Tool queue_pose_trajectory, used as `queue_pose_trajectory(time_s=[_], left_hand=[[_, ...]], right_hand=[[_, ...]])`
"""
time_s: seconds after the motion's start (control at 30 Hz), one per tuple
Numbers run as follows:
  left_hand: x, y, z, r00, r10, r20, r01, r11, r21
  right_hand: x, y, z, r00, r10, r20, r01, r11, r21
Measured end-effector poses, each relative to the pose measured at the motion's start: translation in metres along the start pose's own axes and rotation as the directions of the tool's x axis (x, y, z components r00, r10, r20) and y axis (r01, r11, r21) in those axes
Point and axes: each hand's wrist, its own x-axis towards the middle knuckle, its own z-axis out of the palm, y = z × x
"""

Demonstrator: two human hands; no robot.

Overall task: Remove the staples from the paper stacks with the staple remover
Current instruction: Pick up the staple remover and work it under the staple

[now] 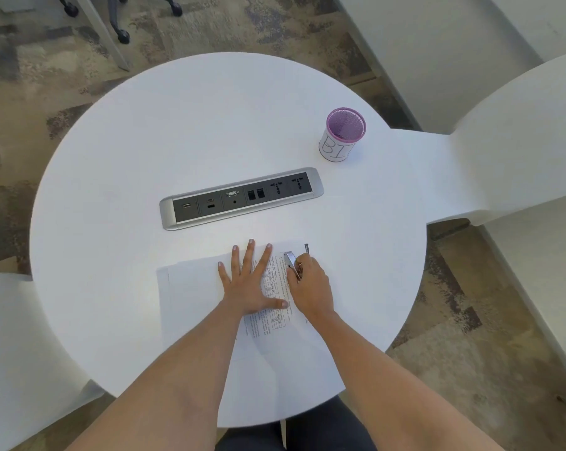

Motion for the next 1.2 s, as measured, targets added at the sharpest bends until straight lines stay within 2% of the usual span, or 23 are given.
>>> queue_pose_trajectory(time_s=[0.27,0.4,0.67,0.9,1.1,1.2], left_hand=[[0.003,-0.003,0.004,1.000,-0.004,-0.028,0.004,1.000,-0.001],[0.003,-0.002,0.004,0.999,-0.011,-0.031,0.012,1.000,0.014],[0.003,-0.002,0.005,0.999,-0.032,-0.031,0.033,0.999,0.040],[0.005,-0.001,0.006,0.998,-0.050,-0.034,0.051,0.998,0.029],[0.004,0.001,0.006,0.997,-0.065,-0.049,0.067,0.997,0.045],[0.004,0.001,0.004,0.997,-0.063,-0.043,0.065,0.997,0.037]], right_hand=[[0.004,-0.009,0.004,0.992,-0.121,-0.021,0.117,0.983,-0.142],[0.005,-0.017,0.009,0.998,-0.052,-0.044,0.044,0.986,-0.162],[0.007,-0.030,0.024,0.985,0.156,-0.077,-0.162,0.983,-0.086],[0.010,-0.029,0.033,0.986,0.155,-0.055,-0.160,0.982,-0.101],[0.007,-0.032,0.044,0.970,0.222,-0.102,-0.217,0.974,0.059],[0.013,-0.033,0.044,0.941,0.316,-0.119,-0.287,0.934,0.214]])
